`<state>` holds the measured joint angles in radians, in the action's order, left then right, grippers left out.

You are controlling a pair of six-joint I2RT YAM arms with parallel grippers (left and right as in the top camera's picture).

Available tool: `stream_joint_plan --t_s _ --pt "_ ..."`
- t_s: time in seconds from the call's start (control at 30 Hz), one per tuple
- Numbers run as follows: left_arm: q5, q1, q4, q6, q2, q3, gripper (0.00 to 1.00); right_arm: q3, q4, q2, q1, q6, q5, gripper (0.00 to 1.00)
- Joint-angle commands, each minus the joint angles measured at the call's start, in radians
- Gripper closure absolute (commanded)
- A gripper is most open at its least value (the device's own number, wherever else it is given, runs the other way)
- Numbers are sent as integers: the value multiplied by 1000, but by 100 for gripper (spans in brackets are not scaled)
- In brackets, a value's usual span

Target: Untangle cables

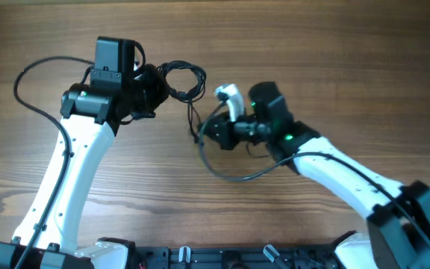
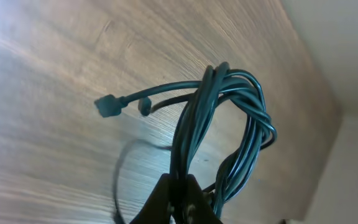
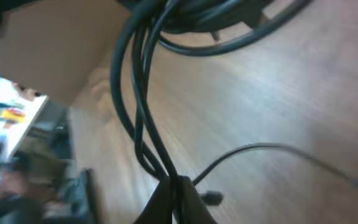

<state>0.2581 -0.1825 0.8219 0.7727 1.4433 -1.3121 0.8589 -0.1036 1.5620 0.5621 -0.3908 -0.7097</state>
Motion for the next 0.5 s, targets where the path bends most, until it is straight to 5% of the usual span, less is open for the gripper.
stream_joint_plan --t_s 0.0,0.13,0.2,0.23,0.27,0.3,0.33,0.4,0.47 --pt "-11 -6 -33 -257 -21 -19 96 7 -16 -101 -96 -108 -290 96" --pt "21 -104 -53 -381 -21 -19 96 7 -251 -113 -130 -270 -330 96" --pt "-44 -160 -86 -351 -21 -19 96 7 -322 -113 -130 -263 -318 96" --pt "-53 -163 -110 -305 -21 -19 96 6 -288 -113 -130 -251 -300 86" --pt "-54 -158 -147 -241 -21 -19 96 6 -222 -113 -128 -186 -301 62" --pt "-53 -156 -164 -222 -21 -19 96 6 -179 -113 -126 -145 -300 50" --pt "-54 -156 -192 -164 -21 -19 96 6 -66 -113 -118 -34 -276 17" --pt "-54 -156 -202 -74 -21 -19 96 6 39 -113 -106 32 -186 0" --pt "-53 -156 -182 42 -21 -19 96 4 78 -113 -80 32 -33 0"
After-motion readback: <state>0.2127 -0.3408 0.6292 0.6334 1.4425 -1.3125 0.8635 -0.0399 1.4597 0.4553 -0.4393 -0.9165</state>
